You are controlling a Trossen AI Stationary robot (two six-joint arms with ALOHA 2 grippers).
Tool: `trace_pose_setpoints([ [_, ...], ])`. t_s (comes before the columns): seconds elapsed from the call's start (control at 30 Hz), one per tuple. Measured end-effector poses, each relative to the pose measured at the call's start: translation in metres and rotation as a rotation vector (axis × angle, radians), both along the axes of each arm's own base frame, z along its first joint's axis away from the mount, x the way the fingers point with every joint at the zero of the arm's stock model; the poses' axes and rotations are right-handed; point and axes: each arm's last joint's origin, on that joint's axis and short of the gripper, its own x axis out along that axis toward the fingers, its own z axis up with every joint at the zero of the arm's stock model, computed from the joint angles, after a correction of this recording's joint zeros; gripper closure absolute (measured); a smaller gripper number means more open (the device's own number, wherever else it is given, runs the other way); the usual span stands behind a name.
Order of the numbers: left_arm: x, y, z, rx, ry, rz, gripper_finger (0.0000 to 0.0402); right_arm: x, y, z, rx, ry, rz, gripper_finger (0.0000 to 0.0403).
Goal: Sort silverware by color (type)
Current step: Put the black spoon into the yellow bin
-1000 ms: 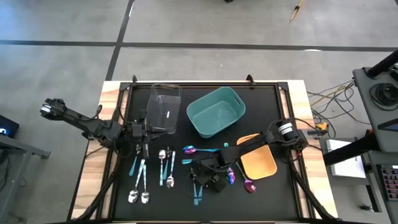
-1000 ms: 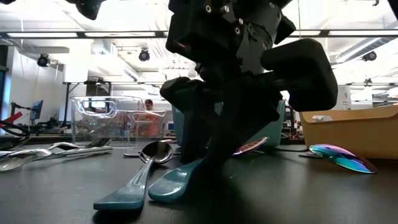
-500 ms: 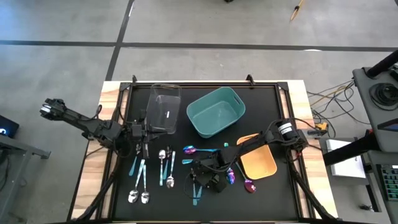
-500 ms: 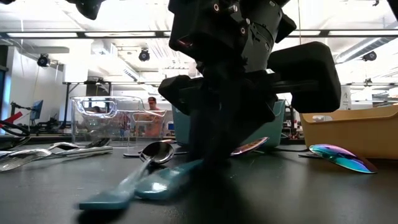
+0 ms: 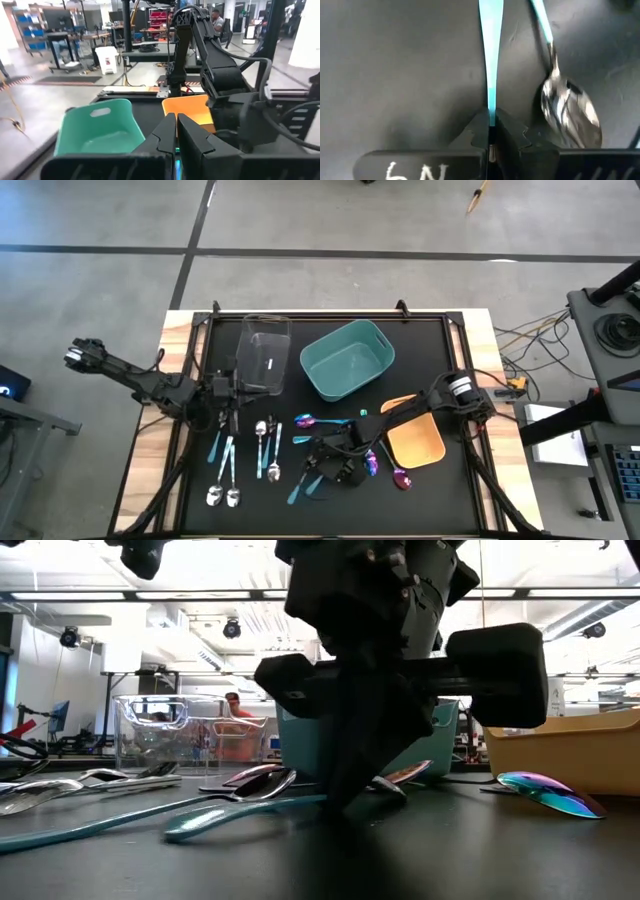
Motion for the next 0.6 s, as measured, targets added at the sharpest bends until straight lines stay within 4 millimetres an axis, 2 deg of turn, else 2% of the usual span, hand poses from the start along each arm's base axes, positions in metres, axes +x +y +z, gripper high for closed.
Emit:
trace_pose_setpoints([
  [0.1,0.002,-0.001,-0.001,-0.048,0.000,-0.014,0.0401,-0.006,-0.003,0.016,-0.010,-0.005,-0.006,0.0393],
  [0.33,0.010,-0.005,-0.004,-0.115,-0.009,-0.013,0.0401,-0.020,-0.006,0.086,0.060,-0.153,-0.017,0.0393],
  [0.53,0.021,-0.010,-0.002,-0.144,-0.077,-0.030,0.0401,-0.036,-0.010,0.123,0.112,-0.260,-0.039,0.0394],
  [0.6,0.026,-0.013,-0.002,-0.151,-0.097,-0.052,0.0401,-0.043,-0.010,0.130,0.128,-0.310,-0.032,0.0394],
])
